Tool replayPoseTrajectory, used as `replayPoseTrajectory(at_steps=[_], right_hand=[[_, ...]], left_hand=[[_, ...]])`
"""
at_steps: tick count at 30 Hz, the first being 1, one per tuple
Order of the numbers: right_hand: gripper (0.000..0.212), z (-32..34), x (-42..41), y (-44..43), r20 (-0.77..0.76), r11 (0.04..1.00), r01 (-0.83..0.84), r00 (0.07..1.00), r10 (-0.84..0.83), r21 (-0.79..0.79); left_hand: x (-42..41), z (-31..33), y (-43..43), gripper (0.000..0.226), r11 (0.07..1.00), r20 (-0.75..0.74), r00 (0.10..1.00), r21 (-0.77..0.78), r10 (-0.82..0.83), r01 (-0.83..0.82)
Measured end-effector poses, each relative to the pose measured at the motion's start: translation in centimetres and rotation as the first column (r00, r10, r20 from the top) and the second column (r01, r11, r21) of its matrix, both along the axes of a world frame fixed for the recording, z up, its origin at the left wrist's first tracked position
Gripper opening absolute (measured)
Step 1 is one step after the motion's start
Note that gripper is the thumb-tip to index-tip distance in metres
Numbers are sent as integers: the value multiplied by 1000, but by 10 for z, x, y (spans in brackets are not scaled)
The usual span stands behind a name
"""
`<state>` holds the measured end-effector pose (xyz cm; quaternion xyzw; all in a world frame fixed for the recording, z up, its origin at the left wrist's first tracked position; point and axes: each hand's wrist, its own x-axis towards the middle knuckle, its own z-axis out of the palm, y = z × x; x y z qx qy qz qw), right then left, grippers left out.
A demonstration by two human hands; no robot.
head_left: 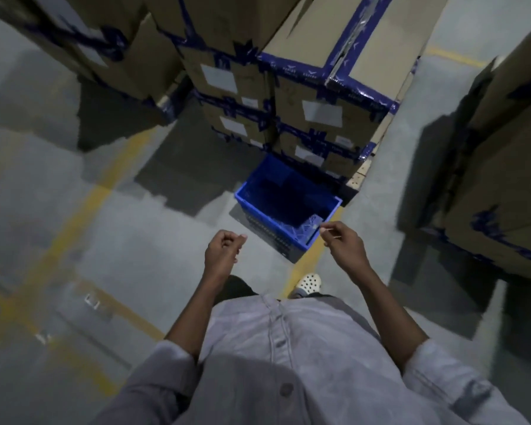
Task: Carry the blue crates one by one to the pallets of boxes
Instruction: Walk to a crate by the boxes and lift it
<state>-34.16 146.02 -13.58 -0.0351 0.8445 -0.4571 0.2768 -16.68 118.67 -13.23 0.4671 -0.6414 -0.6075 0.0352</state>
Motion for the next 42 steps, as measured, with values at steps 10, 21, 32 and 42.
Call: replayPoseTrajectory(at_steps=[10,21,32,42], right_hand=[[37,-75,4,-105,-95,861,500,865,-492,90],[72,-354,-1,-179,-211,679,622,778,-592,391],[81,-563,4,-180,-17,825,177,980,-199,537],[70,-574,16,-171,-43,761,81,997,-69,644]], left_hand=[[-113,-86,-174,51,909,132,905,-54,-404,414],[-202,-388,-257,93,580,289,607,-181,-740,794],[-227,-589,-216,100,94,474,161,-163,-866,982],[-220,-585,-215,84,-12,589,118,-212,-800,977]])
